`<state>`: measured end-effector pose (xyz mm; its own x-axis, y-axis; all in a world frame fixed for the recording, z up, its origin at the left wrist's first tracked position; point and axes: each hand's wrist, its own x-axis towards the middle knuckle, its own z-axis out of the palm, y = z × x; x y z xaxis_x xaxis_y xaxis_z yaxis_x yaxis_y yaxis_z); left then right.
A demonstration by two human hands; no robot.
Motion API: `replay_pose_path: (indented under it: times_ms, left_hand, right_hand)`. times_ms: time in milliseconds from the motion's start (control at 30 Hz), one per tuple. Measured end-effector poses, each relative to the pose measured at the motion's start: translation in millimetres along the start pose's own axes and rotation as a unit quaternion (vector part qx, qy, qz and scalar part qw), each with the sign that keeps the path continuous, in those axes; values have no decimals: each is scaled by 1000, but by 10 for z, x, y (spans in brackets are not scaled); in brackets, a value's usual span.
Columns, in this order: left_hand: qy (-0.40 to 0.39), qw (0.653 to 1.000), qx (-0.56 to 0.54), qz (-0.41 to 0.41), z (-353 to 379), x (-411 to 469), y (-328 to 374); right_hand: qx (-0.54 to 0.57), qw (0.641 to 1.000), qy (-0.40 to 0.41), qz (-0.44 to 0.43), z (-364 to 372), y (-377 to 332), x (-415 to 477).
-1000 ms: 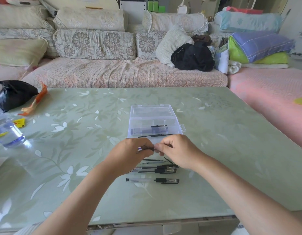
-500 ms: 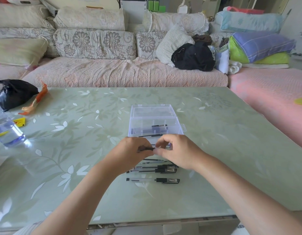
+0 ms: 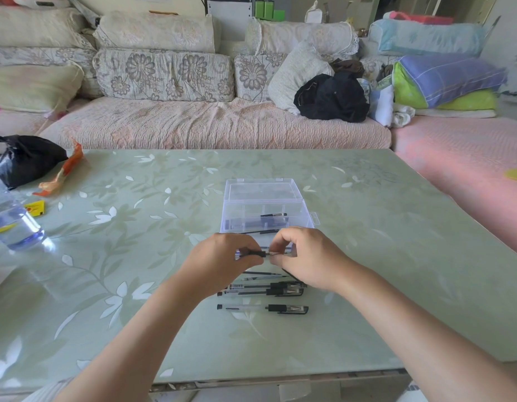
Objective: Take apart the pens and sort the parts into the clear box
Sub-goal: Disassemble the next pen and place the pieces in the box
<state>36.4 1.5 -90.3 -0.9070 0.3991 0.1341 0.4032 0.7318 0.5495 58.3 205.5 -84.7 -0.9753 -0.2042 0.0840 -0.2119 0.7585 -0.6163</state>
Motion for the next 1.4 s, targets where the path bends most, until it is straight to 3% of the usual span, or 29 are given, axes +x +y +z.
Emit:
replay_pose_path:
  times_ms: [333, 567, 800, 1067, 1267, 1400]
  left_hand:
    - [-12, 999, -45, -6, 54, 16, -18]
    - [16, 1000, -19, 1, 55, 23, -26]
    - [-10, 999, 10, -40, 56, 50, -93]
    - [-10, 999, 29, -35, 43, 27, -67]
    - [6, 999, 34, -34, 33, 21, -31]
    - [5, 999, 18, -37, 34, 20, -30]
  right_hand:
    - [-29, 999, -14, -4, -23, 25, 12]
    - [-26, 999, -30, 35, -56, 49, 44]
    - [-176, 977, -83, 93, -188, 119, -30]
    - [-186, 975, -97, 80, -138, 123, -19]
    - [-122, 991, -15, 57, -175, 102, -7]
    - [-65, 997, -1, 48, -151, 80, 3]
